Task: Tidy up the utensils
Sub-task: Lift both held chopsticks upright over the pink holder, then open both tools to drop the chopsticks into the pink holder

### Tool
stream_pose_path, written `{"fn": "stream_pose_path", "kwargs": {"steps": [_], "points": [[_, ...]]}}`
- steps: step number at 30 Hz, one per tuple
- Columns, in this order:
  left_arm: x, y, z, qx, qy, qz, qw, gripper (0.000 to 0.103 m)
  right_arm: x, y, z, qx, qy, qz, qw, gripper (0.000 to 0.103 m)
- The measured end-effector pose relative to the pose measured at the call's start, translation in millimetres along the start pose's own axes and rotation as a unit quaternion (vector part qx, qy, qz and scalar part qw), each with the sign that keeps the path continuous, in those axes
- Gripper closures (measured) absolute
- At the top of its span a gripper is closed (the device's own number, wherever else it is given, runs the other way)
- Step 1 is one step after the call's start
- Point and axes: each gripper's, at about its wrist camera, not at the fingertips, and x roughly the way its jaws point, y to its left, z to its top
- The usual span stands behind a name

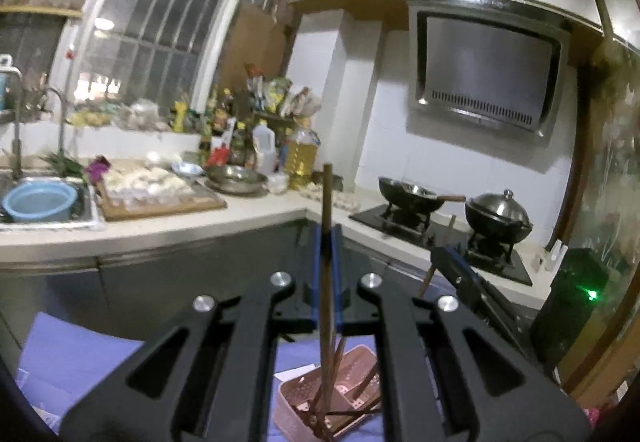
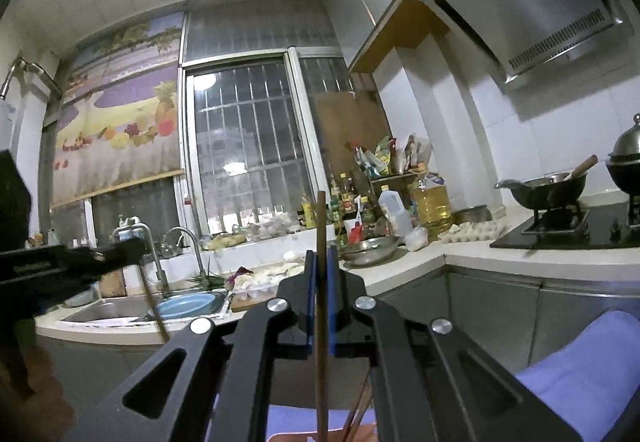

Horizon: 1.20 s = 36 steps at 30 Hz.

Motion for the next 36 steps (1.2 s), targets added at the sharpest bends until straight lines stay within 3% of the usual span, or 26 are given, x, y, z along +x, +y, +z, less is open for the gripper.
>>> {"fn": "stream_pose_path", "kwargs": {"steps": [6,13,21,22,23,25,28,33,36], "points": [[42.0,3.3,-35.1,0.011,0.036,-0.002,0.9993,0.098,2.7,8.7,-29.4,-0.027,-0.011,-0.006,1.000,0.098],[60.5,5.6,-63.6,0.016,0.064,-0.009,0.9978,0.098,-7.4,27.1,-47.8,-0.075,-0.016,-0.001,0.997,0.098],[70.1,12.4,-98.4,0.007,0.123,-0.010,0.9923,0.098,-15.5,19.2,-76.0,-0.068,0.024,0.000,0.997,0.097],[70.5,13.3,-100.7,0.004,0.132,-0.012,0.9911,0.095,-16.6,17.3,-79.9,-0.066,0.034,0.001,0.997,0.096],[70.7,13.7,-102.2,0.001,0.139,-0.013,0.9902,0.083,-16.7,15.6,-81.9,-0.062,0.046,0.004,0.997,0.095],[67.9,13.7,-101.6,-0.002,0.146,-0.007,0.9893,0.067,-18.8,13.1,-82.3,-0.052,0.066,0.009,0.996,0.082],[54.1,9.2,-92.3,-0.004,0.137,0.003,0.9906,0.065,-32.7,11.1,-72.8,-0.039,0.057,0.003,0.998,0.056],[9.8,-9.2,-59.3,0.007,0.086,0.016,0.9961,0.065,-75.7,11.6,-36.7,-0.024,0.008,0.003,1.000,0.055],[-40.6,-28.9,-39.0,0.018,0.033,0.026,0.9990,0.063,-104.3,10.0,-19.9,-0.015,-0.013,0.009,1.000,0.053]]}}
